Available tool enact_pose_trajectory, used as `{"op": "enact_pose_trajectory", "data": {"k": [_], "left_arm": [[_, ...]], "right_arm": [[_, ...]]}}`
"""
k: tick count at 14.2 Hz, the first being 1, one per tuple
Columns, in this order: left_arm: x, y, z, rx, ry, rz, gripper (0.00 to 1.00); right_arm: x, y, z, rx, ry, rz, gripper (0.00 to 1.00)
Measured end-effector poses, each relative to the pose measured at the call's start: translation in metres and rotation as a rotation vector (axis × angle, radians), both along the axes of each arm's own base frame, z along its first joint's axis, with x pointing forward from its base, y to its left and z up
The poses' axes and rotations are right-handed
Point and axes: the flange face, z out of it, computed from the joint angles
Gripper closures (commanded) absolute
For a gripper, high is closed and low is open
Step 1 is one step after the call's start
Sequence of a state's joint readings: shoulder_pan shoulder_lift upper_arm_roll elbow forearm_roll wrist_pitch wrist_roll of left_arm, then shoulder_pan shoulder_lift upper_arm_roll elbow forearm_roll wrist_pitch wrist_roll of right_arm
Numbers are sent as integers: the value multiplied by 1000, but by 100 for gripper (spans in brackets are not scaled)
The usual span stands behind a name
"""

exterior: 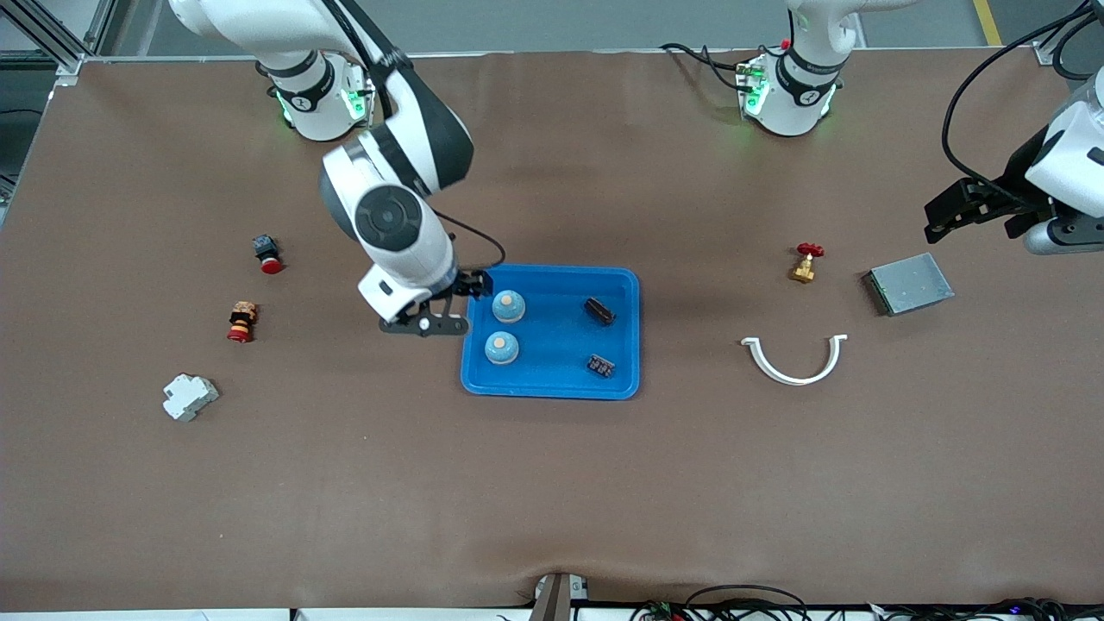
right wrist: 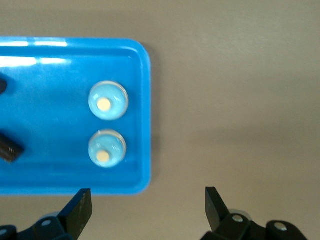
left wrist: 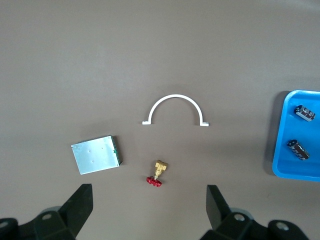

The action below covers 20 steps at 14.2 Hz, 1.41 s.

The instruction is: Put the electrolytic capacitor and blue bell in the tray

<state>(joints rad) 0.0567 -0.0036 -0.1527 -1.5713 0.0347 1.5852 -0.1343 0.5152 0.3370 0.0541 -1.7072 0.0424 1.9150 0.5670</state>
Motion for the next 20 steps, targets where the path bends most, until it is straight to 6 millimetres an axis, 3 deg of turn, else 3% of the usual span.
{"op": "enact_pose_trajectory", "data": {"k": [4,9,12,16,20], "left_arm": [[0,0,0,0,0,0,0],[0,1,0,0,0,1,0],[0,1,0,0,0,1,0],[1,1,0,0,0,2,0],[2,1,15,-4,-33,1,0]], "right_arm": [[-25,-63,59,-12,38,56,0],[-29,-191,145,18,60,103,0],[-27,-255,166,25,55,53,0],[-15,-310,196,17,-10,25,0],[-3,-369,230,23,-85,-9,0]]}}
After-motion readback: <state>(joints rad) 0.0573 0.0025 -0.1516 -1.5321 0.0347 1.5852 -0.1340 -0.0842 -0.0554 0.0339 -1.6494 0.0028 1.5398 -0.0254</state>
